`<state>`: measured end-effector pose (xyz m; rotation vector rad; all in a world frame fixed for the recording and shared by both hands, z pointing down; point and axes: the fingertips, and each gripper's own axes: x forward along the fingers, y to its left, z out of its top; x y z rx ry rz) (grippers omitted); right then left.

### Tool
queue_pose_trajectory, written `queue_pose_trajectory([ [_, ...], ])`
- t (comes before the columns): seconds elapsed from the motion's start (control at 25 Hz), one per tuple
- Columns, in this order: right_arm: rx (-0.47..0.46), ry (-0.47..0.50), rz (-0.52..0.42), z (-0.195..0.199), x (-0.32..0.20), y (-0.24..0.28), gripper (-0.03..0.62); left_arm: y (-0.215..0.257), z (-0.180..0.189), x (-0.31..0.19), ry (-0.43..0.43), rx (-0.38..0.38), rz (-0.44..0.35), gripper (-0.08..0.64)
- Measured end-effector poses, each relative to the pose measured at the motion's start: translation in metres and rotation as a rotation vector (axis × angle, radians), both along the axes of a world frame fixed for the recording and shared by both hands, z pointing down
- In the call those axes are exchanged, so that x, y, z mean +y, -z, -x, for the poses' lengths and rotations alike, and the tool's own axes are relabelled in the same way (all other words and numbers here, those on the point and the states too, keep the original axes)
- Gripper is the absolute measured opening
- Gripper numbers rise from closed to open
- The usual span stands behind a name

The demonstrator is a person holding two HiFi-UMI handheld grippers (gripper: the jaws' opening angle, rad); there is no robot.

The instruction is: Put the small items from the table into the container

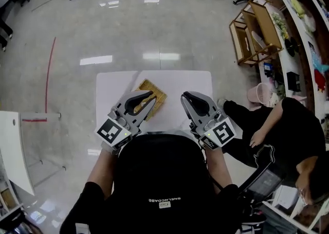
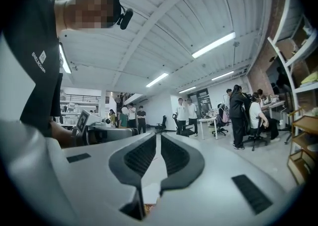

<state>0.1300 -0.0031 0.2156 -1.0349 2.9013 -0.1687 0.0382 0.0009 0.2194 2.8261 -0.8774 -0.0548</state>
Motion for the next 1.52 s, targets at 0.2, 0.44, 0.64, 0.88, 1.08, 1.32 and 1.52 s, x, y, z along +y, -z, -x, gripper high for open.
queue_pose_trajectory([
  [0.2, -0.023, -0.018, 0.03, -0.015, 0.004, -0.008, 0.038, 0.005, -0.015, -0.004, -0.018, -0.011, -0.01, 0.061],
  [0.44, -0.024, -0.023, 0.042, -0.029, -0.003, -0.01, 0.037, 0.003, -0.033, -0.003, -0.055, -0.094, -0.057, 0.031],
  [0.64, -0.03, -0.025, 0.051, -0.035, -0.01, -0.013, 0.037, 0.006, -0.033, -0.012, -0.04, 0.01, -0.007, 0.032],
  [0.88, -0.033, -0.028, 0.053, -0.038, -0.019, -0.015, 0.037, 0.001, -0.027, -0.023, -0.01, -0.002, 0.018, 0.032],
  [1.08, -0.028, -0.045, 0.083, -0.047, -0.029, -0.025, 0.037, -0.008, -0.024, -0.031, 0.013, -0.013, 0.055, 0.032],
  [1.32, 0.096, -0.096, 0.131, -0.075, -0.039, -0.066, 0.038, -0.023, -0.028, -0.026, 0.028, -0.047, 0.106, 0.032],
  [1.52, 0.142, -0.123, 0.194, -0.103, -0.047, -0.107, 0.038, -0.037, -0.033, -0.023, 0.056, -0.074, 0.148, 0.032],
])
